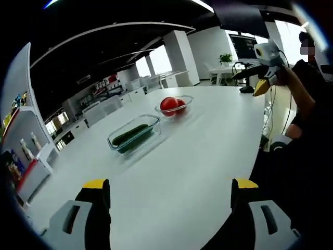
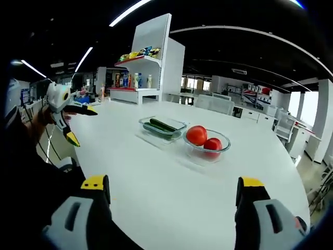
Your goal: Sort the scattered tomatoes and cucumbers on the table and place them into their respective storage containers
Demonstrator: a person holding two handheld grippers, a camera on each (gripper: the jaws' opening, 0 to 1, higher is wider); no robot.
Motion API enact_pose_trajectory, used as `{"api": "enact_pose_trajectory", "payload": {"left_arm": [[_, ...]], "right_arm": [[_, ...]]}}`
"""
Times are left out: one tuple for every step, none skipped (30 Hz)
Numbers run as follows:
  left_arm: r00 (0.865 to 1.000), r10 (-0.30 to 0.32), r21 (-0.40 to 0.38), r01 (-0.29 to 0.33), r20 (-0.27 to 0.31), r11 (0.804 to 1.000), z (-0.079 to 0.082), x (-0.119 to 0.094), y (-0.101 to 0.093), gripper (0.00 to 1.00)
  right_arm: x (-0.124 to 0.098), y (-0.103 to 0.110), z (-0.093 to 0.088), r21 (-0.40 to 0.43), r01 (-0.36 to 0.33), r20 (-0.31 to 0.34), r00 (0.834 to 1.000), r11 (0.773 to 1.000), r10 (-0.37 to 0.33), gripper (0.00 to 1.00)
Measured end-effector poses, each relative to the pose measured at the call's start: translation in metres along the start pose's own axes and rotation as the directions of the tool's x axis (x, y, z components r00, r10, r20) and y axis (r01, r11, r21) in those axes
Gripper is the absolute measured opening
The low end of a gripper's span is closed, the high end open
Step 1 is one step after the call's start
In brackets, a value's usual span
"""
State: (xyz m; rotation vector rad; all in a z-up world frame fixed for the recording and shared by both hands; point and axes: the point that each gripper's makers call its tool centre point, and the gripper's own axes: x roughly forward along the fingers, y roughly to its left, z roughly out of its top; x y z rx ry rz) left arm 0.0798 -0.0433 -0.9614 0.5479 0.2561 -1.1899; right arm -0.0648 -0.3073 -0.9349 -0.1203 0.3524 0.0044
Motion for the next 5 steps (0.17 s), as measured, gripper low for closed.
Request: {"api": "enact_pose_trajectory", "payload": {"left_arm": [[1.0,-0.003,-0.001,0.003,0.003,1.0,0.001,-0.0009,-0.001,0.95],[1.0,-0.003,-0.001,0.003,0.004,1.0,0.0014,-0.0012,-0.0013,0.95],[1.0,-0.003,0.005,0.003,0.009,1.0,0.0023,-0.0028,-0.0015,0.95],[1.0,0.003,0.004,-0.003,0.012,1.0,0.0027,-0.0038,-0.0001,0.95],[1.0,0.007,0.002,-0.007,0.013,1.0,0.0024,-0.0044,0.0007,0.95]], "right_arm": [[-0.0002,0.0001,-0.0002,0.002,0.0,0.001,1.0,1.0,0.0,0.97],[-0.0002,0.0006,-0.0007,0.005,-0.001,0.003,1.0,1.0,0.001,0.97],[0.0001,0.0013,-0.0016,0.007,-0.003,0.001,1.0,1.0,0.003,0.97],[0.0004,0.0021,-0.0028,0.005,-0.006,-0.003,1.0,1.0,0.006,0.97],[0.0008,0.0025,-0.0038,0.002,-0.007,-0.007,1.0,1.0,0.007,0.97]]}}
